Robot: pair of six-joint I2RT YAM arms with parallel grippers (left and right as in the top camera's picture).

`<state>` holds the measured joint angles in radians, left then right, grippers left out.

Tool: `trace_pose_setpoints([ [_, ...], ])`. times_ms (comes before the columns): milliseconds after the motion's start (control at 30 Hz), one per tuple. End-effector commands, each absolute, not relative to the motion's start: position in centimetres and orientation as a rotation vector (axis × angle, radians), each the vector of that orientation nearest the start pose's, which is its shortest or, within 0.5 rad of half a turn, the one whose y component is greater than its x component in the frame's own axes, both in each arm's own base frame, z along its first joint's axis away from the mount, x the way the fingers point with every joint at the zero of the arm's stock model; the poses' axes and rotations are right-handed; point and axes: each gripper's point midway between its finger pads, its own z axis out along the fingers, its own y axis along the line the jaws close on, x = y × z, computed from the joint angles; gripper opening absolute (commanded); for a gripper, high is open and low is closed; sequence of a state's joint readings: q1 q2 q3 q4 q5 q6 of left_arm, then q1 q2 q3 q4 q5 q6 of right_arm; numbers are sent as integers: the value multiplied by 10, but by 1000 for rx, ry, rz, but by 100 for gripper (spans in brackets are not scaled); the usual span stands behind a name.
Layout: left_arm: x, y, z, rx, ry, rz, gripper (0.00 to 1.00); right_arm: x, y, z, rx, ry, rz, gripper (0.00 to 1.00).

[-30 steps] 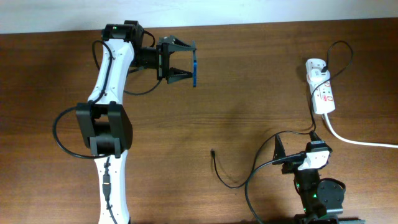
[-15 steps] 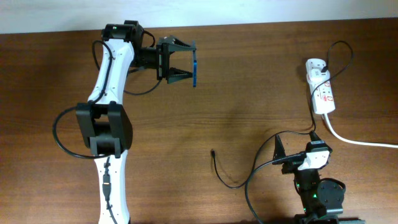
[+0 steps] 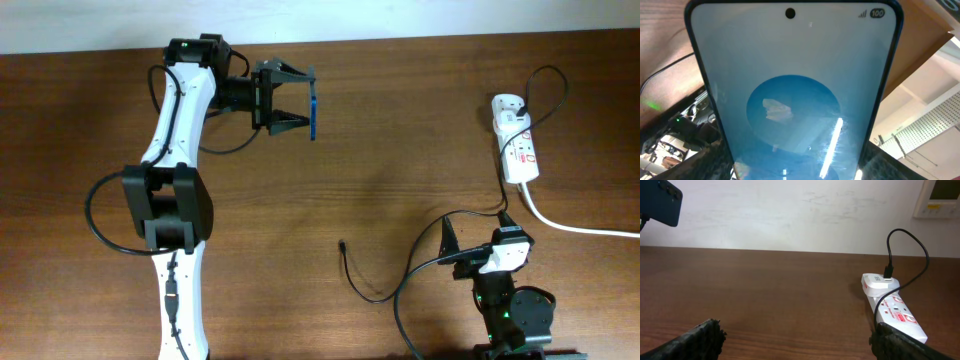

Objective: Plug charger to phone and switch on socket

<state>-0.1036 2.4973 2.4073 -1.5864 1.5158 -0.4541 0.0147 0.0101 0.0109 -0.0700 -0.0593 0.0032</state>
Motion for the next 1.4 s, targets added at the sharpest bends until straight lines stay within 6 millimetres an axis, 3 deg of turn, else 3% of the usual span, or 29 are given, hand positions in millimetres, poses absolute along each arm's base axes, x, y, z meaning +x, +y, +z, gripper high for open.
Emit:
trace_pose_setpoints([
  [0, 451, -219, 245, -587, 2546, -2481, 70, 246, 14, 157, -52, 1644, 62, 98],
  [1367, 451, -219, 245, -586, 2545, -2481, 70, 246, 14, 157, -52, 1644, 62, 98],
])
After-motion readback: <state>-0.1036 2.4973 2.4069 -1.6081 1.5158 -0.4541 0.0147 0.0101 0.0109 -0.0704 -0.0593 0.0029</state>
